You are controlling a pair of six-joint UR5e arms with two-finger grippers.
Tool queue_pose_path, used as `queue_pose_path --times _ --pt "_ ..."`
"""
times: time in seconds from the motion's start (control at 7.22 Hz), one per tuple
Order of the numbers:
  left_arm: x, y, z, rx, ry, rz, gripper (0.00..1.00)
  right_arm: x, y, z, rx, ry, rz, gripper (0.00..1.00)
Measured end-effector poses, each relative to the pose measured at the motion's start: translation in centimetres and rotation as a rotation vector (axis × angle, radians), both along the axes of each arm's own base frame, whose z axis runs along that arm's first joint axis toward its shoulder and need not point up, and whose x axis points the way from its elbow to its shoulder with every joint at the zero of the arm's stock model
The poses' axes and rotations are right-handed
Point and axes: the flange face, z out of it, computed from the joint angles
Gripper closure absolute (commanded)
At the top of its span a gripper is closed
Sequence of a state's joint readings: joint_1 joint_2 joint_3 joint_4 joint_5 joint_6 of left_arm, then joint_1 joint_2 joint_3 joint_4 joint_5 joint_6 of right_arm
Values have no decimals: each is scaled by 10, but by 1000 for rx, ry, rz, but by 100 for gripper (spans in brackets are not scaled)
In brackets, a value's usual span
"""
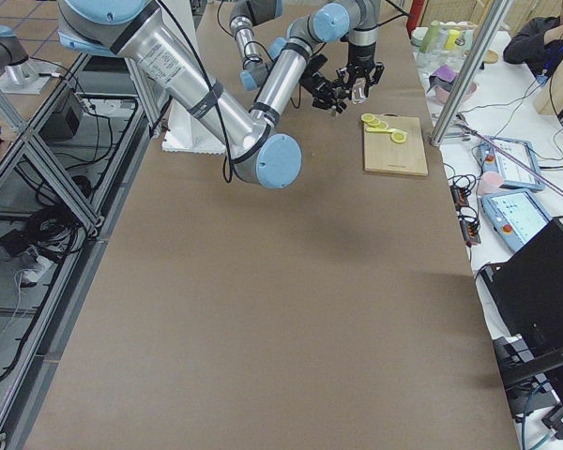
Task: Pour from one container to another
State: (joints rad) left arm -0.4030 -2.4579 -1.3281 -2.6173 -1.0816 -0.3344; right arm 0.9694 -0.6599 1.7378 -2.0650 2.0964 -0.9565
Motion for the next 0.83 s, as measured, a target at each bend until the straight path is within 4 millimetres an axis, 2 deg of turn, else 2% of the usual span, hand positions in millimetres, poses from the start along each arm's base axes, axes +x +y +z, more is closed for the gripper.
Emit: queue_pose_path --times 0.28,0.83 --pt "0 1 0 0 2 1 100 -11 1 -10 17 28 -27 100" --pt "7 6 6 -11 -4 13 100 -15 34 -21 61 49 -99 100"
